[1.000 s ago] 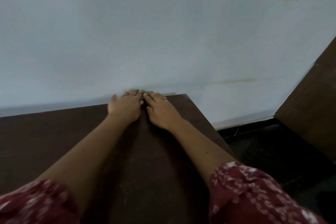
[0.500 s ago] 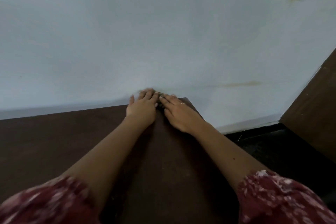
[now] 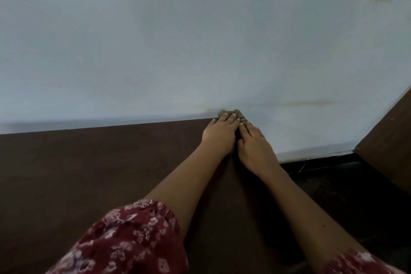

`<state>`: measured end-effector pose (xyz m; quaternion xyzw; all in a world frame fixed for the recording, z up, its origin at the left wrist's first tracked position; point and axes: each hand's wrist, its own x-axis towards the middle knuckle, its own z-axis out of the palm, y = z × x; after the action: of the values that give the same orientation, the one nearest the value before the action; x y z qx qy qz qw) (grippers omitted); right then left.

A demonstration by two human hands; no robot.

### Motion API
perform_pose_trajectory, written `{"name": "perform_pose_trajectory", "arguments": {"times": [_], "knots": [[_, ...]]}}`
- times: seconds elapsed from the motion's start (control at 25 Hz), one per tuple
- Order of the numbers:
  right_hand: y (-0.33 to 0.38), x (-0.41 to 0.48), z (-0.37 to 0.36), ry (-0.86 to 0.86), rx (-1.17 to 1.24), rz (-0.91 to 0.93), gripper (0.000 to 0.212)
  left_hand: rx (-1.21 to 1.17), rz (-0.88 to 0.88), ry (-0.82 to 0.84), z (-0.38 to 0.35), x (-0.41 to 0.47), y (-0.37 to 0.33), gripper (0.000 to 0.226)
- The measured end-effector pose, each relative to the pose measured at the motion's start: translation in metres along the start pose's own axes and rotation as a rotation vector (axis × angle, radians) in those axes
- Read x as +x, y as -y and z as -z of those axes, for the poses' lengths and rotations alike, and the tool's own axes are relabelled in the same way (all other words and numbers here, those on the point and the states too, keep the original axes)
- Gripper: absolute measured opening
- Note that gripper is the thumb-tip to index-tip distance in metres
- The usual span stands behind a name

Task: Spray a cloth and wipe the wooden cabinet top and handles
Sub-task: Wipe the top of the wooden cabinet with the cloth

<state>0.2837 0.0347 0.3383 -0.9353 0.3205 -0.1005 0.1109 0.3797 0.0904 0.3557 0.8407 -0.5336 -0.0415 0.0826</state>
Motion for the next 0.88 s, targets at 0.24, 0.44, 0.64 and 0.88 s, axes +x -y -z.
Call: {"name": "perform_pose_trajectory", "arguments": {"times": [0.24, 0.44, 0.64, 0.88], "knots": [[0.046, -0.074, 0.003, 0.041, -0.029, 0.024, 0.055, 0.091, 0.06, -0.008, 0.007, -0.088, 0.012, 0.055], [0.115, -0.117, -0.009, 0.099, 0.04, 0.245, 0.054, 0.106, 0.268, 0.007, 0.022, -0.18, 0.053, 0.05], [0.101, -0.164, 0.006, 0.139, -0.025, 0.396, 0.053, -0.023, 0.335, 0.0, 0.019, -0.233, 0.032, 0.047], [0.044, -0.184, 0.022, 0.027, 0.015, 0.356, 0.066, -0.142, 0.211, -0.008, 0.001, -0.224, -0.038, 0.048]]}}
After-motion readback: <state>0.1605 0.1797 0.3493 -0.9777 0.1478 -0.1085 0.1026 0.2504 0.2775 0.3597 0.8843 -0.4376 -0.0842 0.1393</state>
